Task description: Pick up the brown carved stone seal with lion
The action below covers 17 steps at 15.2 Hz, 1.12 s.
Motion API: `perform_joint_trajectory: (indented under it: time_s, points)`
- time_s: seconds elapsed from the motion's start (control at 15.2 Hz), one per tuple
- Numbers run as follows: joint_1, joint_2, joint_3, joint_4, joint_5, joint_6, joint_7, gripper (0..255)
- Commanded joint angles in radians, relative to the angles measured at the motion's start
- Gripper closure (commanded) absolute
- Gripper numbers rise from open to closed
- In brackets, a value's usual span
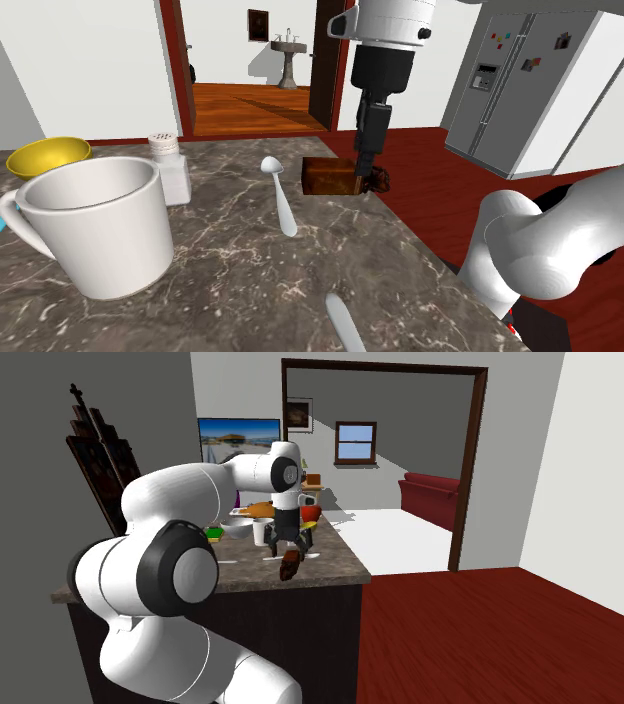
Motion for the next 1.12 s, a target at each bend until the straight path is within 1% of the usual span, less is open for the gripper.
perform_joint_trajectory:
  time_s: [0.0,0.2,0.26,0.86,1.06]
  points:
    - [0.002,-0.01,0.003,-0.035,0.003,0.026,-0.002,0]
    - [0.004,-0.016,0.005,-0.061,0.006,0.045,-0.004,0]
    - [0.004,-0.018,0.004,-0.063,0.006,0.045,-0.005,255]
    - [0.004,-0.016,0.005,-0.061,0.006,0.045,-0.004,255]
    - [0.001,-0.004,0.001,-0.012,0.001,0.008,-0.001,255]
